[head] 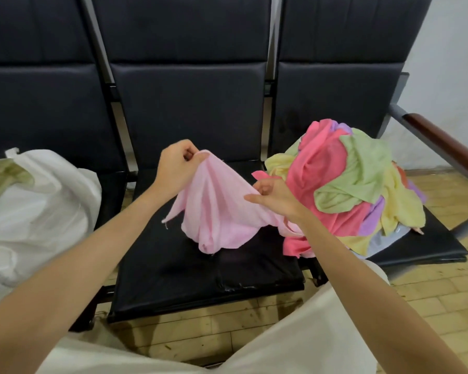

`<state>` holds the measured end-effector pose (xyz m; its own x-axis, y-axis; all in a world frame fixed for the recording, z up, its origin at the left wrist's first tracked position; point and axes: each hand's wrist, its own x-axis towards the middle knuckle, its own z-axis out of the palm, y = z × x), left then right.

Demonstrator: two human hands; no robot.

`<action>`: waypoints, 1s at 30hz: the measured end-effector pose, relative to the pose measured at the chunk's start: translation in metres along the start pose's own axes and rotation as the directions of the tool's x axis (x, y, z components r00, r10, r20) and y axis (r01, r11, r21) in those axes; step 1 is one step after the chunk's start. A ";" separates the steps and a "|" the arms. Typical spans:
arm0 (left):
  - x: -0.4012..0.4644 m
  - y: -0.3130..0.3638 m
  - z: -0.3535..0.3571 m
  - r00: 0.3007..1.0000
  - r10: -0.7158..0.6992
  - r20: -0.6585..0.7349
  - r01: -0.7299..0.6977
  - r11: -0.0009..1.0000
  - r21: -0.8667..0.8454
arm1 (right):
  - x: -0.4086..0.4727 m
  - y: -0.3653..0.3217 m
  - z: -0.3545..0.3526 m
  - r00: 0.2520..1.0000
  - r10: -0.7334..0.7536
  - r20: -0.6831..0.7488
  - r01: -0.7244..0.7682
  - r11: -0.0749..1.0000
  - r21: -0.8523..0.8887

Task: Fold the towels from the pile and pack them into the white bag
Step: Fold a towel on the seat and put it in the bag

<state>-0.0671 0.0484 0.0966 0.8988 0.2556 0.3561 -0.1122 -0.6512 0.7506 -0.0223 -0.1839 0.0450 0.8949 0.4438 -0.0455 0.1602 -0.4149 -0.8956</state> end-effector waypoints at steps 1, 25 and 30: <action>0.001 0.000 -0.005 1.000 0.006 -0.030 -0.006 1.000 0.003 | 0.001 0.004 0.004 1.000 0.009 0.012 -0.009 1.000 -0.027; -0.048 -0.060 -0.060 0.837 -0.470 -0.281 0.464 0.881 -0.094 | 0.023 0.043 0.075 0.966 0.169 -0.193 -0.123 0.965 0.231; -0.057 -0.080 -0.016 0.609 -0.793 0.032 0.712 0.528 -0.463 | 0.031 0.059 0.093 0.946 0.239 -0.221 -0.217 0.969 0.118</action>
<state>-0.1162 0.0971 0.0250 0.6494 0.6491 -0.3961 0.3847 0.1689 0.9075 -0.0241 -0.1205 -0.0504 0.9765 0.1453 -0.1594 -0.0883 -0.4049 -0.9101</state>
